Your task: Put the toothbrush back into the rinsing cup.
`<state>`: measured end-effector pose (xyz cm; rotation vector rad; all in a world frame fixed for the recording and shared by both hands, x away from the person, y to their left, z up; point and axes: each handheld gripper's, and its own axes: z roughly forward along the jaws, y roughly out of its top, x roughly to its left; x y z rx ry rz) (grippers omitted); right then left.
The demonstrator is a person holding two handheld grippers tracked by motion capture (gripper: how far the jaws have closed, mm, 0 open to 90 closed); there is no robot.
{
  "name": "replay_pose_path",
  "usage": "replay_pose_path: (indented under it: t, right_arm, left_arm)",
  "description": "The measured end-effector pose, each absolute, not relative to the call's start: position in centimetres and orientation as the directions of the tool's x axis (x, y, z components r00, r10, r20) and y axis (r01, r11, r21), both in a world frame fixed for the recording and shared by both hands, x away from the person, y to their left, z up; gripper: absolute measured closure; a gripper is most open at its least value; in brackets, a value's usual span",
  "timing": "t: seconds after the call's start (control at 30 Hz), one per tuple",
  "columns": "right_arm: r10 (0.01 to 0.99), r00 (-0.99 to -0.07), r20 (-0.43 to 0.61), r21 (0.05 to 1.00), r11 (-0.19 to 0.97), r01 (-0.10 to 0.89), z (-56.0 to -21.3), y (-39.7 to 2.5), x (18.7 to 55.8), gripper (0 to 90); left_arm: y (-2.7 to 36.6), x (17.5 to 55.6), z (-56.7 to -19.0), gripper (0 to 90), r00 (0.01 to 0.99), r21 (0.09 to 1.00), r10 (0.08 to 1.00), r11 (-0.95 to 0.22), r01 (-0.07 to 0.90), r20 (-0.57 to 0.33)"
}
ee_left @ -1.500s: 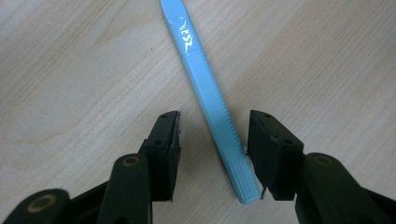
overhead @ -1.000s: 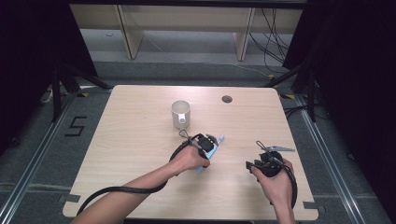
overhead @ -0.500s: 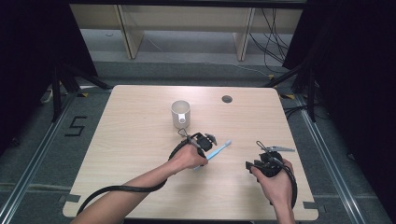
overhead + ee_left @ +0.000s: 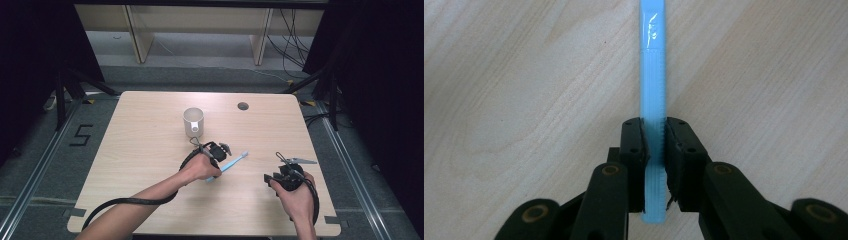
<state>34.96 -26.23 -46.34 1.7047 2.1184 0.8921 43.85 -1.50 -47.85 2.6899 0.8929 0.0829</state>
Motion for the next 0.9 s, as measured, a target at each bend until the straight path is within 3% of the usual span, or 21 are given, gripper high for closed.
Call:
replay_pose_path:
  t: [0.77, 0.9]
  right_arm:
    - [0.954, -0.263, 0.146, 0.617, 0.12, 0.778, -46.3, -26.36, 34.99, 59.2]
    - [0.952, -0.236, 0.196, 0.603, 0.072, 0.794, -46.17, -26.15, 34.77, 59.2]
  left_arm:
    - [-1.26, 43.83, -47.32, 78.6, 0.817, 0.332, 0.576, -0.765, 0.552, -0.032]
    - [-1.19, 43.8, -47.02, 78.6, 0.817, 0.35, 0.576, -0.758, 0.55, -0.037]
